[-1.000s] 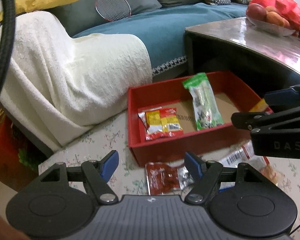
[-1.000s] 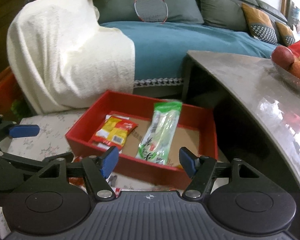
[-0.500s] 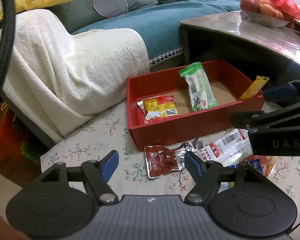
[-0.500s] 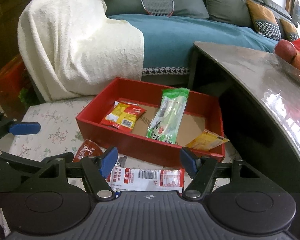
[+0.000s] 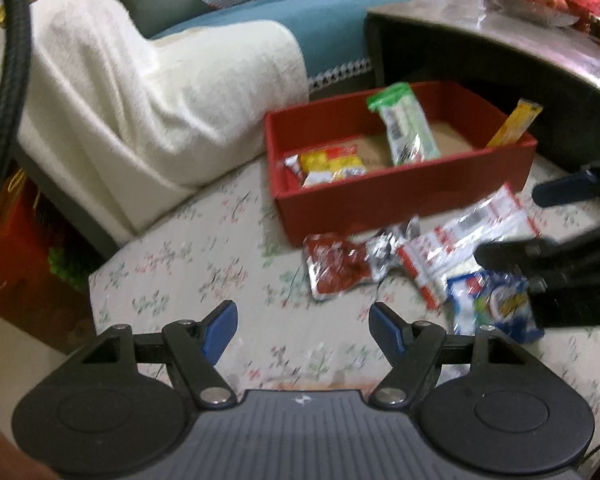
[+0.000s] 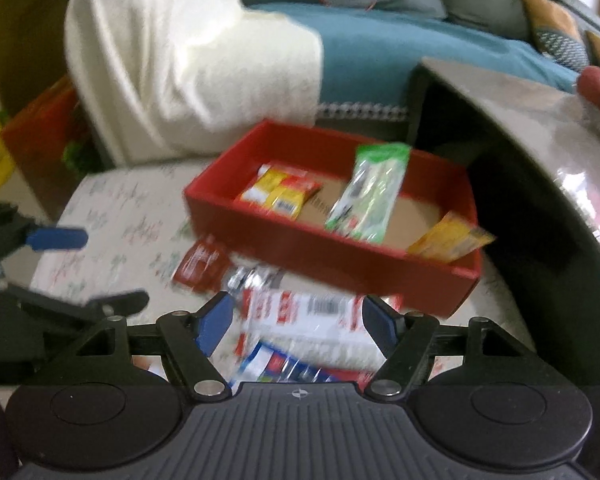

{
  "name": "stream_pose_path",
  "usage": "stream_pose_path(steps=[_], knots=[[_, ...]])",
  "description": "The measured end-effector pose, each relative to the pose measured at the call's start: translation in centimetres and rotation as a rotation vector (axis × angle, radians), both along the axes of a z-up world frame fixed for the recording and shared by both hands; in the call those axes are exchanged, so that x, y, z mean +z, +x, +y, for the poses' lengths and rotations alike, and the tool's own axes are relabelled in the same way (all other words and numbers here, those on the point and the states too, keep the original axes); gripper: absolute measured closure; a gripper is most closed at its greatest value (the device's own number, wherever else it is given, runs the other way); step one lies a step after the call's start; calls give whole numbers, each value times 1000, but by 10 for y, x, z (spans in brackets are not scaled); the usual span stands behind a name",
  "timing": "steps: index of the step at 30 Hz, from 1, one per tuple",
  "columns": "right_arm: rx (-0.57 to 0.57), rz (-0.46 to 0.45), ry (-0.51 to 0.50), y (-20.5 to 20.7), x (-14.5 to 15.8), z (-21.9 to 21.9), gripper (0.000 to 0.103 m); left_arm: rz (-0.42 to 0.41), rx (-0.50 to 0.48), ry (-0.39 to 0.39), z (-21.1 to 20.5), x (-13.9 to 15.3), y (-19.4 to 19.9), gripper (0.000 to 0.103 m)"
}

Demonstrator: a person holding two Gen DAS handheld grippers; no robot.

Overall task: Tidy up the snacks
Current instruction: 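Withdraw both grippers from the tray back toward the snack pile, then grasp the white sachet with the right gripper while the left approaches the orange spicy pack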

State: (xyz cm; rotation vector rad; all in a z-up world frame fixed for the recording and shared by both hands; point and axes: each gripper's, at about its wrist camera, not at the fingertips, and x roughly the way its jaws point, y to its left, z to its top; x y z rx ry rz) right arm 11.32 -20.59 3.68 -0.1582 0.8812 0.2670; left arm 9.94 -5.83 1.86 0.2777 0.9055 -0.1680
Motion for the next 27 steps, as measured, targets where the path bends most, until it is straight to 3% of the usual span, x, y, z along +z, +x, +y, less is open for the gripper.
stream_pose_path(steps=[8,13,20,24,27], knots=[[235,138,2,-26,-30,32,25,45,27,13,29,-11,-15,37],[472,182,-49,-38,-44,60,25,61,53,-7,49,-14,-21,37],[707,265,-130,-37,-65,81,24,99,42,-40,63,-19,-21,37],[732,309,-187,-23,-73,92,31,125,21,-43,66,-23,-20,37],[740,321,-225,-20,-76,92,37,166,-48,-76,68,-27,-22,37]])
